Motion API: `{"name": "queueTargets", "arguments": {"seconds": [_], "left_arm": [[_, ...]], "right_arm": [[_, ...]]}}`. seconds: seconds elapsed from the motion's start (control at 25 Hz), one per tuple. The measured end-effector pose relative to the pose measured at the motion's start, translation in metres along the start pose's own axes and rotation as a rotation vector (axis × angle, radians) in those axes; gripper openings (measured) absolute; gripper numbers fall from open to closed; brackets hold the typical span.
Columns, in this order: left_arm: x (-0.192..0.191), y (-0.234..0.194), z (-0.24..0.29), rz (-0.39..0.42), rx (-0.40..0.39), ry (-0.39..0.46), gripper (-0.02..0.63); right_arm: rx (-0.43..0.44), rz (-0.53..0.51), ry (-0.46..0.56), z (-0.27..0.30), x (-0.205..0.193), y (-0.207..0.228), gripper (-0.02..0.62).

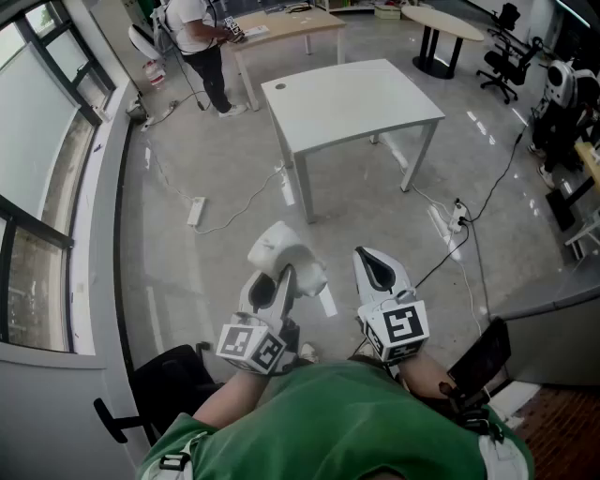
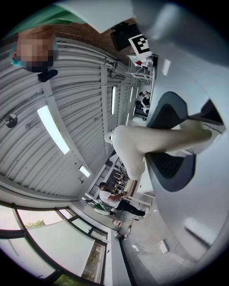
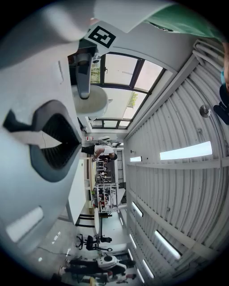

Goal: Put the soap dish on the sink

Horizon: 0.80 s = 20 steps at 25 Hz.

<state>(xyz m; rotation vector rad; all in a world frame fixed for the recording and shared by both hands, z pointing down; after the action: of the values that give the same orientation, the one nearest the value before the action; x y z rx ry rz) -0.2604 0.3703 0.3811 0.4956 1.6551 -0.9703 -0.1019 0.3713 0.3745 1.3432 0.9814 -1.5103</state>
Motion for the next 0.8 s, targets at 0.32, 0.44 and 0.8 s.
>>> {"name": "queueTargets", "arguments": {"seconds": [0.32, 0.44, 0.8], "left_arm": [[0.0003, 0.0004, 0.0027, -0.003, -0.004, -0.003, 0.15], [-0.0003, 0.0004, 0.0038, -0.005, -0.007, -0.003, 0.15], [-0.0071, 0.0024, 0.0093, -0.006, -0.018, -0.011, 0.15]], "right_arm": [[-0.005, 0.01, 0.002, 0.0009, -0.0009, 0.0022, 0.002], [-0.009, 0.029, 0.011, 0.0013, 0.0001, 0.0043, 0.002], [-0.014, 0.033, 0.017, 0.0003, -0.0038, 0.0083, 0.002]]}}
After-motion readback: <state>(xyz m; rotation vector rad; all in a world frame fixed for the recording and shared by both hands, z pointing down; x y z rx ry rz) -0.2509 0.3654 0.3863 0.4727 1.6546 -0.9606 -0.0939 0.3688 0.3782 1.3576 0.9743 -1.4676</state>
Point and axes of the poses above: the fingertips, and each gripper's own axes: z forward along the fingers, y to its right, x out of its top, the point moved 1 cm from there along -z, backward along the fingers, and after that the axes turned 6 degrees about -x, right-handed, at the moved point
